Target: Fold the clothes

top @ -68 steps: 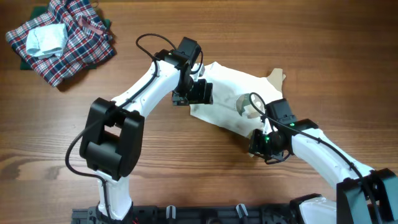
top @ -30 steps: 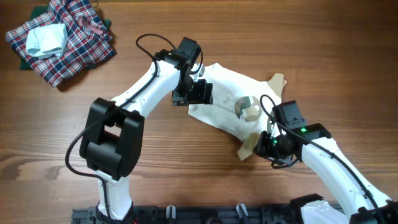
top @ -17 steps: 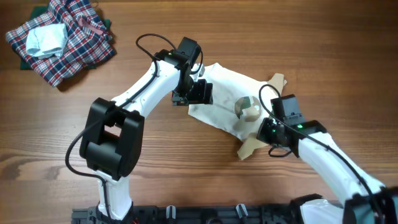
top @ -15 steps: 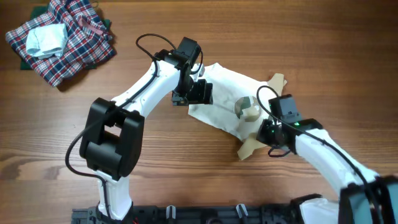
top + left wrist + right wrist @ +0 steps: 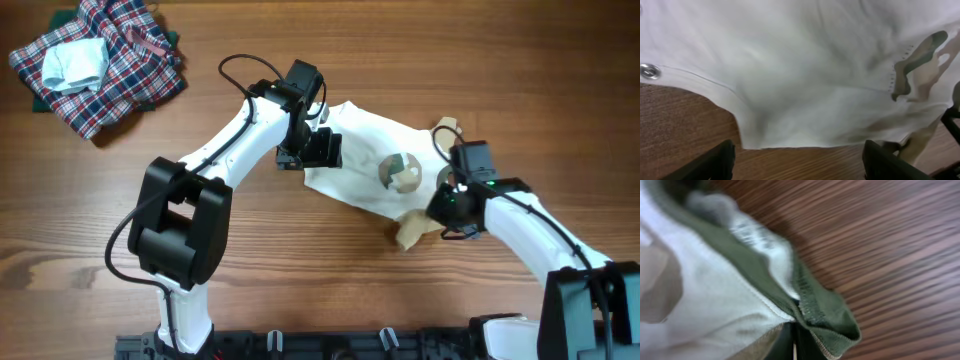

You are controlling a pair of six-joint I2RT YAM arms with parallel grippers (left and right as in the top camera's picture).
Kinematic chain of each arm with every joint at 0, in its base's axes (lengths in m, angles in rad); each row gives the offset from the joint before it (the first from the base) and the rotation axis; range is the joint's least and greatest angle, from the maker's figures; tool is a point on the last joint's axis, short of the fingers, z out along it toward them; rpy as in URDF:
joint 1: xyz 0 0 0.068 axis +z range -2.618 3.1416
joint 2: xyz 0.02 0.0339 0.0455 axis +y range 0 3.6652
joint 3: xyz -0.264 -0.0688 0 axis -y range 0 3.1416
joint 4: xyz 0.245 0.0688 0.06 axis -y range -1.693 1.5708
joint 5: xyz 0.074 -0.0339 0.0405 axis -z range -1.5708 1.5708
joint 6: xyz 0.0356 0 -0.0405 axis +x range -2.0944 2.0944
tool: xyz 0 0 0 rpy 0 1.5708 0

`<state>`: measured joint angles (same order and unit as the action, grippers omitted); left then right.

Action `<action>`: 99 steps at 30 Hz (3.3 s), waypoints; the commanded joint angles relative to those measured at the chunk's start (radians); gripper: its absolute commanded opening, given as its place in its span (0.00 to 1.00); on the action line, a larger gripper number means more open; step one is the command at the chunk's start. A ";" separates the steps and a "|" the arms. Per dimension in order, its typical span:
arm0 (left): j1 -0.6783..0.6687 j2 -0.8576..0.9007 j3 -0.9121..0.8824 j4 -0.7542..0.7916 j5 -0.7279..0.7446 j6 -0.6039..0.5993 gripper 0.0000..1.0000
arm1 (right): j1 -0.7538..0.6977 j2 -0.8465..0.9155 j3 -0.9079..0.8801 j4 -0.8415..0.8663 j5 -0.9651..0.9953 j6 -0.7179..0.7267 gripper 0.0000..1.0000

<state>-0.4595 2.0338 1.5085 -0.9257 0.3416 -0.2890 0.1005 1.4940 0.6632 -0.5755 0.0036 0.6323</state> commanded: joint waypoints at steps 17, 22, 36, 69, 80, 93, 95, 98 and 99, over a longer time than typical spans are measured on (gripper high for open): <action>-0.005 -0.020 0.014 0.082 -0.002 0.024 0.81 | -0.192 0.053 0.117 -0.040 0.243 -0.004 0.07; -0.005 -0.019 0.014 0.088 -0.003 0.024 0.86 | -0.243 0.053 0.137 -0.039 0.224 -0.016 0.09; -0.005 0.018 0.014 0.134 -0.003 0.024 0.89 | -0.284 0.032 0.150 -0.005 -0.007 -0.104 0.05; -0.019 0.098 0.014 0.053 0.073 0.012 1.00 | -0.283 -0.084 0.061 -0.327 -0.348 -0.123 0.57; -0.019 0.098 0.014 0.072 0.073 0.013 1.00 | -0.283 -0.084 -0.047 -0.208 -0.296 -0.027 0.57; -0.019 0.098 0.014 0.054 0.074 0.012 0.91 | -0.283 -0.084 -0.068 -0.182 -0.301 -0.001 0.44; -0.019 0.098 0.014 0.050 0.074 0.013 0.87 | -0.283 -0.084 -0.101 -0.158 -0.317 -0.001 0.39; -0.019 0.098 0.014 0.051 0.074 0.012 0.70 | -0.283 -0.084 -0.143 -0.105 -0.342 0.005 0.26; -0.019 0.098 0.014 0.051 0.074 0.013 0.61 | -0.283 -0.084 -0.149 -0.098 -0.342 0.006 0.24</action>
<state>-0.4763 2.1178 1.5089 -0.8742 0.3992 -0.2817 -0.1806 1.4014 0.5652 -0.6998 -0.3317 0.6323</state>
